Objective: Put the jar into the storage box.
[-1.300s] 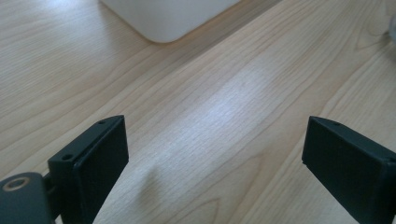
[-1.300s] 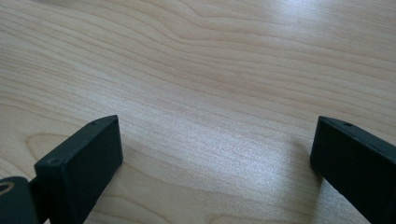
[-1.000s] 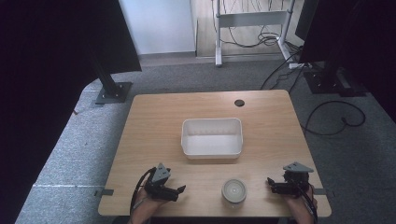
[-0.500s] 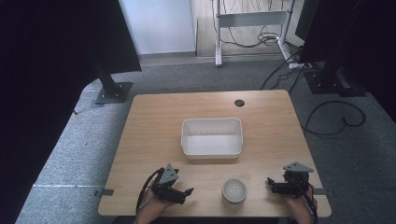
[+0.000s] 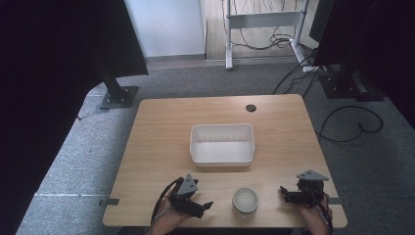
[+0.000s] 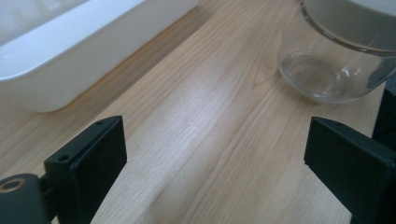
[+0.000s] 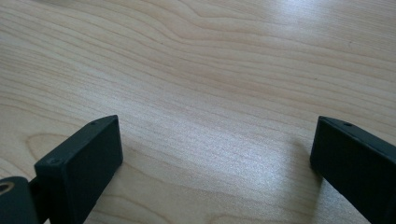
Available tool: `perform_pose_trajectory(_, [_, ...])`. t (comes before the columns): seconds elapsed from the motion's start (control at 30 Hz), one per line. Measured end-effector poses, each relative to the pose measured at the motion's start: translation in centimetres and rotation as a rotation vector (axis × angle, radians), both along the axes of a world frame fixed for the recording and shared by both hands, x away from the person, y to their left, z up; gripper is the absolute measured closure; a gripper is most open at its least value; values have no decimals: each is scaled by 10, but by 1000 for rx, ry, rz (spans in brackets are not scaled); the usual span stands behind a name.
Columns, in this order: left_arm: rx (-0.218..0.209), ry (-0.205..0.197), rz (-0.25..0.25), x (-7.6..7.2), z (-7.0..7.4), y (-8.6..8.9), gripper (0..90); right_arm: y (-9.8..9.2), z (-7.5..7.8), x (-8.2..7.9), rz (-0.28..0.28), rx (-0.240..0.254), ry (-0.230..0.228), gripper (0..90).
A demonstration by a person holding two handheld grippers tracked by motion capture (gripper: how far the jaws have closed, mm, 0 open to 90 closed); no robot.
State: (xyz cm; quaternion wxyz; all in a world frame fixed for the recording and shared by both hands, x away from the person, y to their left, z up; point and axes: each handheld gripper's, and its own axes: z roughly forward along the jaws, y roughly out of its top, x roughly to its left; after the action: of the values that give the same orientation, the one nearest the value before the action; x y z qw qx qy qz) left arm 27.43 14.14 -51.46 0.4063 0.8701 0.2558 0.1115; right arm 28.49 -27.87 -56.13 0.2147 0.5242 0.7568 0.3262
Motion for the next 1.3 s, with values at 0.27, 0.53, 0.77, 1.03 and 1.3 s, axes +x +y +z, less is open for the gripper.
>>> perform_pose_trajectory(0.27, [1, 4, -50, -3, 1, -17, 49, 0, 0, 0, 0, 0, 0, 20])
perform_pose_trajectory(0.53, [1, 13, -85, -5, 0, -29, 43, 0, 0, 0, 0, 0, 0, 20])
perform_pose_trajectory(0.77, [-7, 34, -115, -6, -2, -42, 33, 0, 0, 0, 0, 0, 0, 19])
perform_pose_trajectory(1.03, [-6, 42, -150, -7, -3, -56, 32, 0, 0, 0, 1, 0, 1, 17])
perform_pose_trajectory(1.3, [-2, 47, -183, -9, -5, -68, 30, 0, 0, 0, 2, -1, 1, 16])
